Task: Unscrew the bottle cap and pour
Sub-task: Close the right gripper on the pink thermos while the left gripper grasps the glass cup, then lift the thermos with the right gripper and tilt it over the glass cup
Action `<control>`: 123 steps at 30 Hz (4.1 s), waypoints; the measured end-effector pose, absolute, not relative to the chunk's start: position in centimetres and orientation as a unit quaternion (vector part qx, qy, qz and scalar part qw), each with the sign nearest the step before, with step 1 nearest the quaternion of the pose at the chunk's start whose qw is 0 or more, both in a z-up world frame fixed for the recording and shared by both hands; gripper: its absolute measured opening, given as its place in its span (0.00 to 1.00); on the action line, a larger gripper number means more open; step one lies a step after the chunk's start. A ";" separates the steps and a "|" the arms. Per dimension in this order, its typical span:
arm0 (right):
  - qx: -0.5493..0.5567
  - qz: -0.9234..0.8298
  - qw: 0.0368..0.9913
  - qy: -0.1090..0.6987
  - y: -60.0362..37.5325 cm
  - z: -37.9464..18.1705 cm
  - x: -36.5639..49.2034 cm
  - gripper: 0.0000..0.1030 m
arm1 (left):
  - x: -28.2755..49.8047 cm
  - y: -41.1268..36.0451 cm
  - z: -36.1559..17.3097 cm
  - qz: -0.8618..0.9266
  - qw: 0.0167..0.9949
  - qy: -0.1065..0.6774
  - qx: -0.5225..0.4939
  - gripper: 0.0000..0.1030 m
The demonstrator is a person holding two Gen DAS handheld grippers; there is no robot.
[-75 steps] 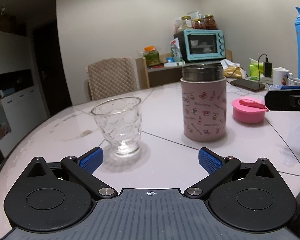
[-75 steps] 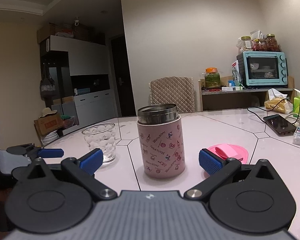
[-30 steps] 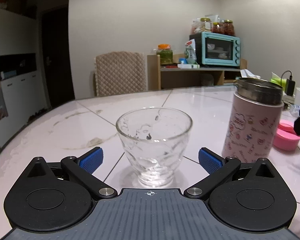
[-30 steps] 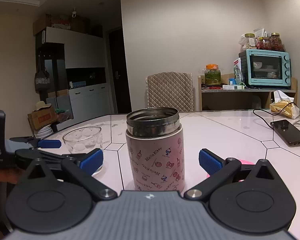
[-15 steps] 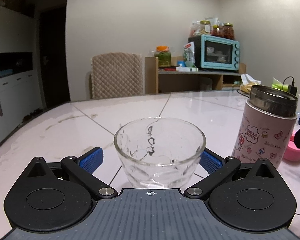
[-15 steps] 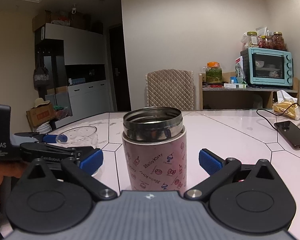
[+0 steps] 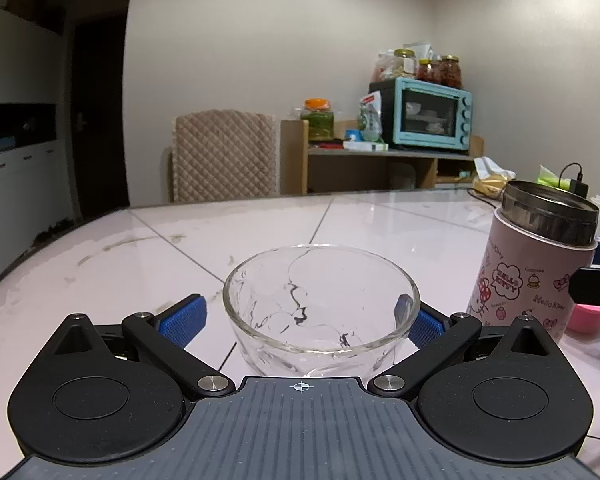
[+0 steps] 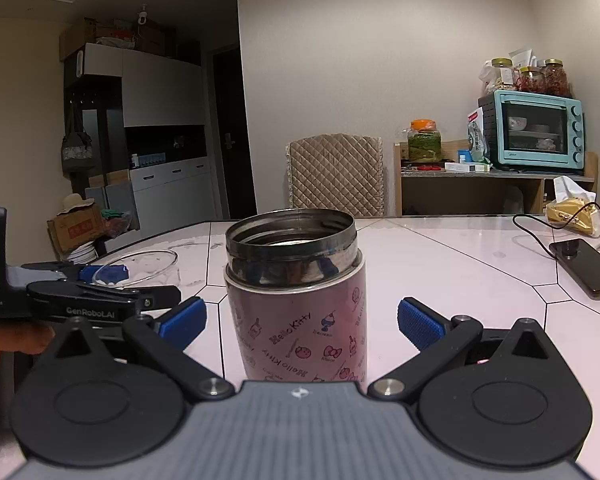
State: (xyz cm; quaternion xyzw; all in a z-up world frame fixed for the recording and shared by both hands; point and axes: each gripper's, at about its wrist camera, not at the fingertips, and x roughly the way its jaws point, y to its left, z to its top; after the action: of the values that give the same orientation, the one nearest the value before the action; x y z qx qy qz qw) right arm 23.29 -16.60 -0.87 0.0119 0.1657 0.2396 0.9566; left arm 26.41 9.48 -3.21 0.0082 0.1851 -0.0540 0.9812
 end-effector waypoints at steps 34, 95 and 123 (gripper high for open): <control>-0.010 0.231 0.957 0.176 -15.0 -1.7 25.8 1.00 | 26.9 9.5 -3.5 -0.090 0.978 0.186 0.012 0.84; -0.263 0.251 0.925 0.111 -10.0 -0.5 23.8 0.85 | 26.2 7.8 -4.1 -0.214 0.958 0.188 0.029 0.84; -0.490 0.214 0.845 0.021 -4.9 -4.9 20.5 0.85 | 25.4 7.0 -4.7 -0.267 0.946 0.180 0.046 0.84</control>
State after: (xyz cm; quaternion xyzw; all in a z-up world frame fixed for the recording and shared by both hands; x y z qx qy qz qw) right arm 20.50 -4.89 -4.85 -0.4897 0.0209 0.2138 0.8450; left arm 25.39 6.99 -4.71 0.0460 0.1803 -0.2666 0.9457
